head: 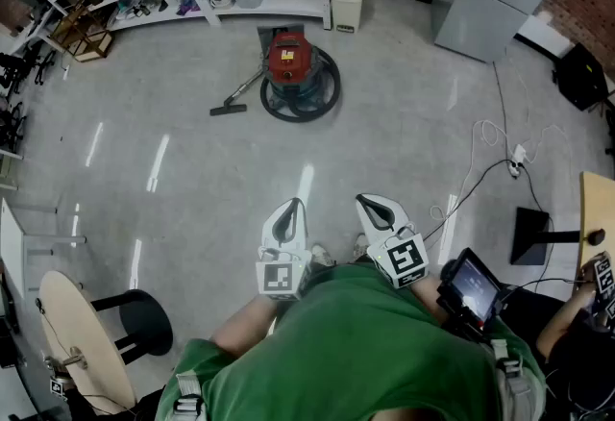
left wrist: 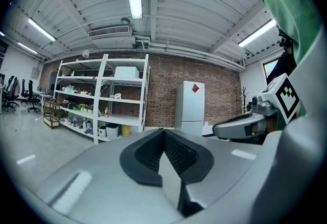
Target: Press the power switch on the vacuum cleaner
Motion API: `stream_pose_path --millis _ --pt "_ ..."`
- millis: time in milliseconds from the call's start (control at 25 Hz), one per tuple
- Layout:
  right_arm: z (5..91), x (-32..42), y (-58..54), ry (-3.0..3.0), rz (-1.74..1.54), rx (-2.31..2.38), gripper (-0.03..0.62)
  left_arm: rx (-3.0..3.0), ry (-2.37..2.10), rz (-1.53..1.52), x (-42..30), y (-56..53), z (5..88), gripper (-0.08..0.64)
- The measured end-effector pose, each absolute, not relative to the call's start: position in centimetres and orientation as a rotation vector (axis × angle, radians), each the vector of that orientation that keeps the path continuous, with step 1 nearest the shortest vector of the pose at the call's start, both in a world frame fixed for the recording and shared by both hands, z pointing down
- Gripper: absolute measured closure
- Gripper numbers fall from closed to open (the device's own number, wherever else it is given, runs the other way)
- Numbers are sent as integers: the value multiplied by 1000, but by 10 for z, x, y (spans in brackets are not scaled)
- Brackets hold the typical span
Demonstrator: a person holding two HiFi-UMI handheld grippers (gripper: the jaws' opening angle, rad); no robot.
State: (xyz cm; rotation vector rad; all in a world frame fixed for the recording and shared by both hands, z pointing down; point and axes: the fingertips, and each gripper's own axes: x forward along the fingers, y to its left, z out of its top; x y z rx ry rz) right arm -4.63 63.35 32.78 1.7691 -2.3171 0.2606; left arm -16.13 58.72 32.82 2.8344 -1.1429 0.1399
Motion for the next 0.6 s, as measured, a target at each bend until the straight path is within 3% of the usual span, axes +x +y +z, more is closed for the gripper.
stream_pose_path --millis 600 --pt "347 -47 639 -2329 248 1763 589 2830 -1145 146 -163 585 329 552"
